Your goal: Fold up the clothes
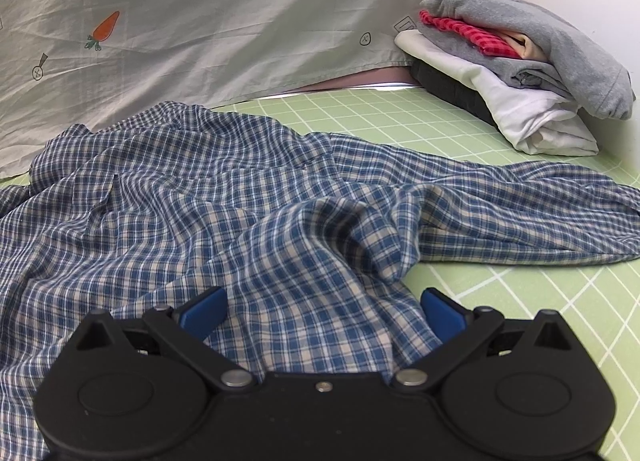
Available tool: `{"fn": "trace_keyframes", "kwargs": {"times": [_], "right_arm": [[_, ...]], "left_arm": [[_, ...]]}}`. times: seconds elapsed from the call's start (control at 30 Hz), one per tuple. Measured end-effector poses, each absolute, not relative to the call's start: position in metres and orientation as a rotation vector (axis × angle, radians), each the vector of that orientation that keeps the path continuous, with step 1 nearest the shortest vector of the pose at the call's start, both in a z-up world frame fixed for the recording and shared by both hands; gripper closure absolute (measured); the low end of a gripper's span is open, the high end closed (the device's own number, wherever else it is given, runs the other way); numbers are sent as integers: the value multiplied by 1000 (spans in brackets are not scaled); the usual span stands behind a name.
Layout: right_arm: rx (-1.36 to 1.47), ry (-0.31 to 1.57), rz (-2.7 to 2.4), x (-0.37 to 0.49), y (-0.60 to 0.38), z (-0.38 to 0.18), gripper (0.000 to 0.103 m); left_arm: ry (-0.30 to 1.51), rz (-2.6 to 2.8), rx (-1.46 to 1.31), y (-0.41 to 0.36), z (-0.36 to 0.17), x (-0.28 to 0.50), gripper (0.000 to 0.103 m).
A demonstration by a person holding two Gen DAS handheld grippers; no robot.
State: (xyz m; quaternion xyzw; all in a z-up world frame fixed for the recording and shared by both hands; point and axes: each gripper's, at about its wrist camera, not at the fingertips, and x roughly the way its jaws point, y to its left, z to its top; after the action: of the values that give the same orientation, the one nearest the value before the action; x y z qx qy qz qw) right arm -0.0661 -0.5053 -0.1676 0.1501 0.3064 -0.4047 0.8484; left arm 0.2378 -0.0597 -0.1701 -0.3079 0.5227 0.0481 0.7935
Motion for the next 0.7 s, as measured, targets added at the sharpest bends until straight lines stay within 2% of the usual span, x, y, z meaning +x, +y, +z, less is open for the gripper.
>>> {"fn": "trace_keyframes", "kwargs": {"times": [0.07, 0.1, 0.13, 0.17, 0.2, 0.4, 0.47, 0.5, 0.53, 0.63, 0.7], "right_arm": [[317, 646, -854, -66, -505, -167, 0], [317, 645, -854, -66, -505, -167, 0], [317, 645, -854, -66, -505, -167, 0], [317, 645, -853, -66, -506, -167, 0], [317, 645, -853, -66, -506, -167, 0], [316, 645, -852, -66, -506, -167, 0], [317, 645, -852, -66, -505, -167, 0], [317, 645, -853, -66, -505, -167, 0], [317, 645, -854, -65, -505, -167, 0], [317, 645, -853, -66, -505, -167, 0], [318, 645, -852, -66, -505, -167, 0]], "left_arm": [[1145, 117, -705, -57, -186, 251, 28], [1153, 117, -730, -56, -194, 257, 43], [1153, 106, -752, -55, -197, 263, 74], [1139, 82, -749, -58, -196, 266, 94], [1125, 57, -744, -61, -195, 268, 101], [757, -289, -671, -85, -128, 225, 102], [739, -352, -629, -92, -125, 204, 100], [732, -381, -607, -95, -124, 193, 95], [808, -356, -583, -91, -129, 187, 95], [1160, -212, -544, -89, -191, 169, 95], [1279, -158, -571, -83, -218, 164, 96]]}}
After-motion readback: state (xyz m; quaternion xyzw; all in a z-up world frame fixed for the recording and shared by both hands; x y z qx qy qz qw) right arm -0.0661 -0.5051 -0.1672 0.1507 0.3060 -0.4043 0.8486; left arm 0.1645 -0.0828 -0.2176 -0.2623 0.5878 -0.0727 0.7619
